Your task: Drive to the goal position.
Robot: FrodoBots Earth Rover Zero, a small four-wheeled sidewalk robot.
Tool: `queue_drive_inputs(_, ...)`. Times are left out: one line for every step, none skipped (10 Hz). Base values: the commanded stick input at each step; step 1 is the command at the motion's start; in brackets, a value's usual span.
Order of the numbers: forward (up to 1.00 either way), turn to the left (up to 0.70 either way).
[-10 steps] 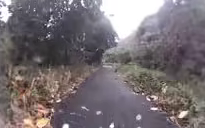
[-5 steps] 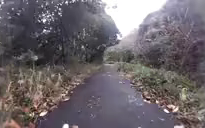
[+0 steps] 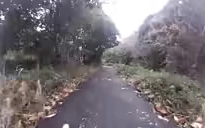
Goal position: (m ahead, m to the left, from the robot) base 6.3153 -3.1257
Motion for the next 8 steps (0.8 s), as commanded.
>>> queue_drive_inputs(0.96,0.0)
queue_drive_inputs(0.96,0.0)
queue_drive_inputs(0.96,0.0)
queue_drive_inputs(0.96,-0.23)
queue_drive_inputs(0.95,-0.12)
queue_drive_inputs(0.95,0.0)
queue_drive_inputs(0.95,0.0)
queue_drive_inputs(0.95,0.0)
